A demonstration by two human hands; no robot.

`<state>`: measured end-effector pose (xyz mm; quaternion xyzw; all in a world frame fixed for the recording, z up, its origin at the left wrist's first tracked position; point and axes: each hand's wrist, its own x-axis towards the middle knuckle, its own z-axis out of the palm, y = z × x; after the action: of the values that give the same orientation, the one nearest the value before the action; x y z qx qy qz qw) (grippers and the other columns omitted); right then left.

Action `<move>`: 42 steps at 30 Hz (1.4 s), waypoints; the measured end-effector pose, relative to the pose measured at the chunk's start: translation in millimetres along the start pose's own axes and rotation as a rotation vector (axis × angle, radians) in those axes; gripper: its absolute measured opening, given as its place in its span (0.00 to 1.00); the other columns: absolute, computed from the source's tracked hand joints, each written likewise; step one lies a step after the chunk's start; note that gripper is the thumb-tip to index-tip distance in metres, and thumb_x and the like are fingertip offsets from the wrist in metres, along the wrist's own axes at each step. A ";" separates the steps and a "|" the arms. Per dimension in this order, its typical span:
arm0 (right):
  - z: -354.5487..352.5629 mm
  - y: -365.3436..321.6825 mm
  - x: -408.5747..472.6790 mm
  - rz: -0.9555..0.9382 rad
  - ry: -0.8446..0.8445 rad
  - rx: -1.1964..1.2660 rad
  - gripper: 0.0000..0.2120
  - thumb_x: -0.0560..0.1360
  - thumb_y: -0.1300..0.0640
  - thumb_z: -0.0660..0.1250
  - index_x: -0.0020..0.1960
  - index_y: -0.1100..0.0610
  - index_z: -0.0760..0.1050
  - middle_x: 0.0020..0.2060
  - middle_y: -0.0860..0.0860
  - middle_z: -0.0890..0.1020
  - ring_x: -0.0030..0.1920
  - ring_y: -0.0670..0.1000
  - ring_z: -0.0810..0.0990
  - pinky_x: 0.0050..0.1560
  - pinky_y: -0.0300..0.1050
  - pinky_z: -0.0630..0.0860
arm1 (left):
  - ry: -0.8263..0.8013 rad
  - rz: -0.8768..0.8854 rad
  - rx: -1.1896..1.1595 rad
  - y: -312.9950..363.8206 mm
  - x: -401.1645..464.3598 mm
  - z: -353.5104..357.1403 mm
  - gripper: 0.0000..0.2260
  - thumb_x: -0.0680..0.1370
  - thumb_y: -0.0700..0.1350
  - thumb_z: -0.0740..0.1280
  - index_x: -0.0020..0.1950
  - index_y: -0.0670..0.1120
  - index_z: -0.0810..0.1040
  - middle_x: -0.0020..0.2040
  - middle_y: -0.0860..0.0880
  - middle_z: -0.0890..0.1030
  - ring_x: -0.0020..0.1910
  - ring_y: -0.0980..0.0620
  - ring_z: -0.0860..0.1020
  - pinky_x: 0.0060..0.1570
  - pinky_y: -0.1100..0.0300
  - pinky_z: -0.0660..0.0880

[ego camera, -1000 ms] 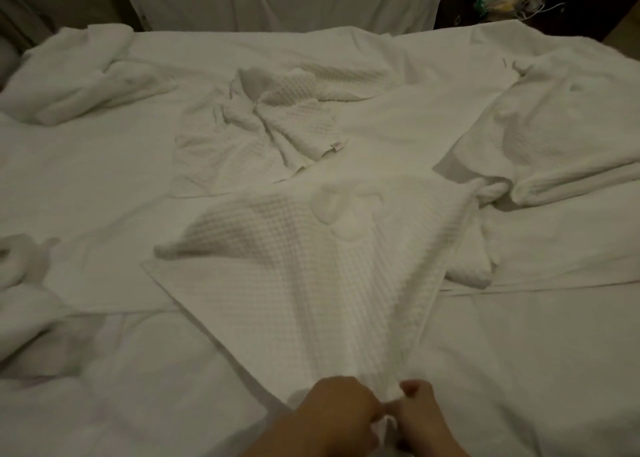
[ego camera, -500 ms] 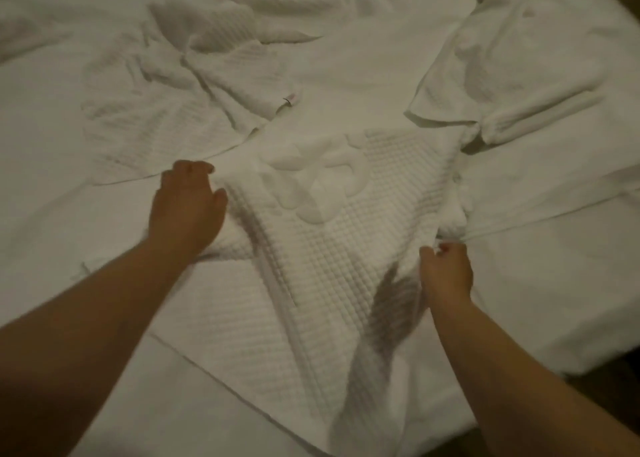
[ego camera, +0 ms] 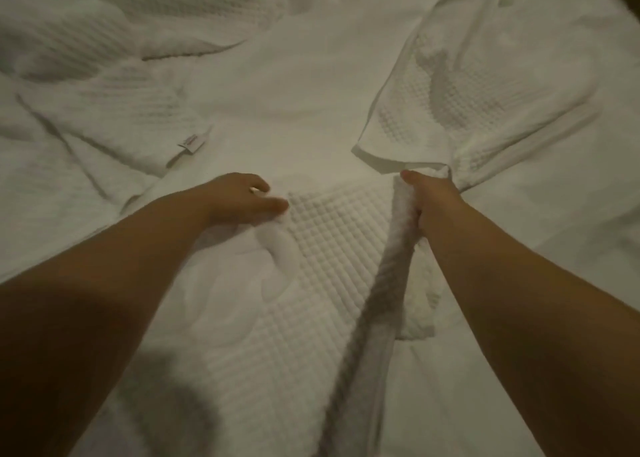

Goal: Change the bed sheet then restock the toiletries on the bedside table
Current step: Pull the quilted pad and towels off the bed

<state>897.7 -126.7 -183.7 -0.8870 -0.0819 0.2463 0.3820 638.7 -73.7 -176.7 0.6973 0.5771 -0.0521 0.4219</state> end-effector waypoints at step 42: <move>-16.5 -126.7 -17.8 -0.800 -0.014 0.025 0.16 0.77 0.60 0.60 0.63 0.53 0.73 0.52 0.45 0.77 0.54 0.45 0.74 0.55 0.35 0.68 | 0.845 0.157 0.006 83.1 19.9 -122.6 0.12 0.80 0.45 0.60 0.60 0.42 0.75 0.58 0.42 0.77 0.57 0.43 0.76 0.55 0.55 0.70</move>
<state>895.9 -55.1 -76.4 -0.7785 -0.4206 0.0853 0.4580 664.9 22.8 -65.7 0.7004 0.6443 0.2687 0.1488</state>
